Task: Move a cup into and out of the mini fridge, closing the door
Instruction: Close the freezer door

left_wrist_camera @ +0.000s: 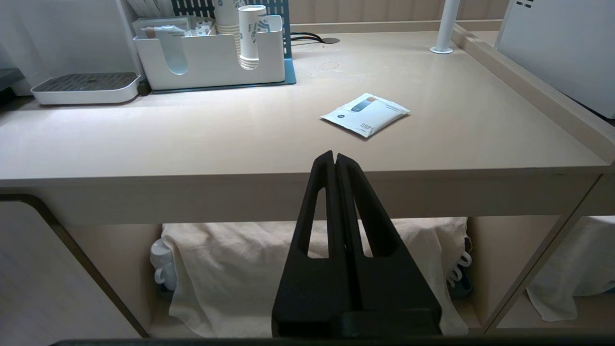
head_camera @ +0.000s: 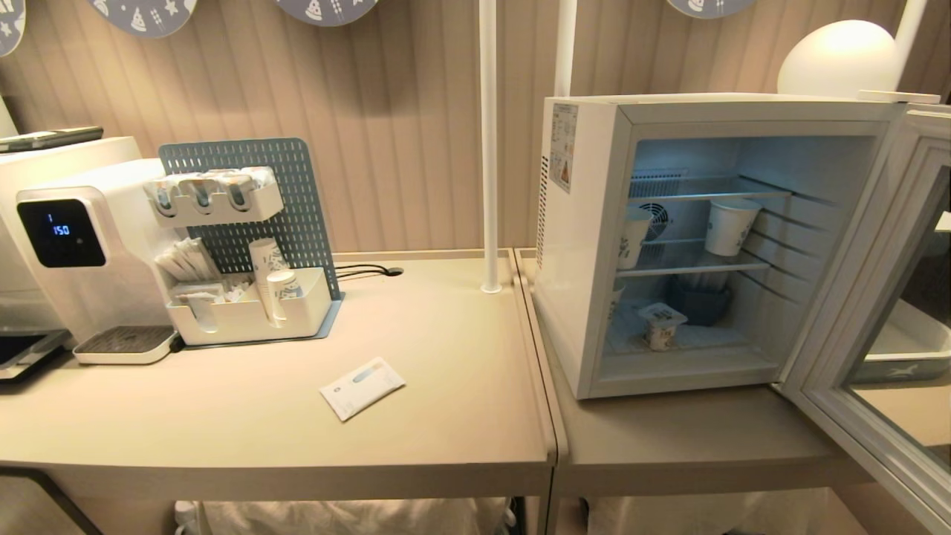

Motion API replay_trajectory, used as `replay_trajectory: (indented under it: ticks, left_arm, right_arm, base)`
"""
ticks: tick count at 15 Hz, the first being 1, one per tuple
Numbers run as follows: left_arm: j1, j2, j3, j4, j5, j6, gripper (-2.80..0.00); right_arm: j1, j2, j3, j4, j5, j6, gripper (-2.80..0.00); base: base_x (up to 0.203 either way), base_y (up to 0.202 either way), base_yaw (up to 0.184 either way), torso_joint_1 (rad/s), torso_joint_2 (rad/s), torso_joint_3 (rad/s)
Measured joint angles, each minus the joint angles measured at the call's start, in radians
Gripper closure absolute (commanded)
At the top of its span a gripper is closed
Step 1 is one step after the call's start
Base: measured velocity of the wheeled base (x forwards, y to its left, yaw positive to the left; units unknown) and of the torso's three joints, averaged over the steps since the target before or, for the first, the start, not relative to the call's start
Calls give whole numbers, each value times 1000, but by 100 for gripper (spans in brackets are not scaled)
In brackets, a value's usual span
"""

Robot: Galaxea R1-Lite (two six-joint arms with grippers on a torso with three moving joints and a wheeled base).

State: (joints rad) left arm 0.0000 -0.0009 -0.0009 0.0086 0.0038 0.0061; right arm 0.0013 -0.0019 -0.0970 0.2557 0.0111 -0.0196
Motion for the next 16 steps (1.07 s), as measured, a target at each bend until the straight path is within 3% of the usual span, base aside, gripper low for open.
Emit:
replay_trajectory:
  ticks: [5, 16]
  left_arm:
    - [0, 0, 0, 0, 0, -1, 0]
    - [0, 0, 0, 0, 0, -1, 0]
  right_arm:
    - [0, 0, 0, 0, -1, 0, 0]
    - [0, 1, 0, 0, 0, 0, 0]
  base:
    - [-14, 0, 0, 0, 0, 1]
    - [-169, 0, 1, 4, 1, 2]
